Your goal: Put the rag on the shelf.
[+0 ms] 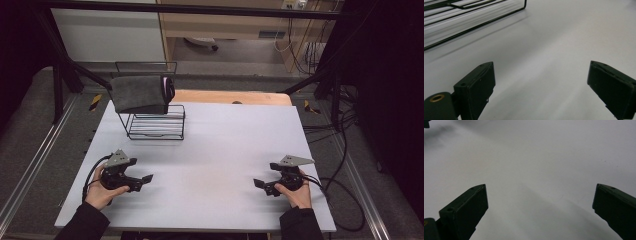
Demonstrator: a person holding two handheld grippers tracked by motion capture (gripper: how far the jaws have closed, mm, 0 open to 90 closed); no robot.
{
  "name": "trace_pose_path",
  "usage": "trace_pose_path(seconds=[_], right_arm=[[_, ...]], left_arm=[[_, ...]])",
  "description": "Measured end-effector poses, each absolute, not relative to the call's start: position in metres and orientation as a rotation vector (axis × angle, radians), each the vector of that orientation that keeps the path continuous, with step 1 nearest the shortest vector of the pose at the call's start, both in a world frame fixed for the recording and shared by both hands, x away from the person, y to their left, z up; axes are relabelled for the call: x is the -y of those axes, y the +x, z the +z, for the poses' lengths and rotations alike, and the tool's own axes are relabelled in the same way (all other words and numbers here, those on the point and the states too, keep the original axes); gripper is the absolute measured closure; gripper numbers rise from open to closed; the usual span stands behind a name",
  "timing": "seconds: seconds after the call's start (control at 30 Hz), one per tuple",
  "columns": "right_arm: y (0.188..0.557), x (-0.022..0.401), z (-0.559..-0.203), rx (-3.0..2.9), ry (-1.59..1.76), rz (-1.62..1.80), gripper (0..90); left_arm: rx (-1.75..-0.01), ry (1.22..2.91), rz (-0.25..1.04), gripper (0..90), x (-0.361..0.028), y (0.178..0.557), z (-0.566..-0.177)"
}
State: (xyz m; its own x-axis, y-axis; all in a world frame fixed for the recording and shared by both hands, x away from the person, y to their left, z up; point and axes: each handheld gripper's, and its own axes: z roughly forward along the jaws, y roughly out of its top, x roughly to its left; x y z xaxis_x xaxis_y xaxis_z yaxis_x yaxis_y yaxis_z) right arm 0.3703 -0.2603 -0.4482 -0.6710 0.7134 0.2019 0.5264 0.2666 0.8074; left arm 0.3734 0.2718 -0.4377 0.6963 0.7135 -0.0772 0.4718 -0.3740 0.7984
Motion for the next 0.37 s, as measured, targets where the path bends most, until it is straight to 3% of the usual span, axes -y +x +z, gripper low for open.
trace_pose_path(seconds=[0.37], right_arm=[[0.3655,0.2658,-0.4494,-2.317,1.178,1.35,1.0]], left_arm=[[-0.915,2.071,0.354,8.1,-0.2732,0.3719,-0.4427]])
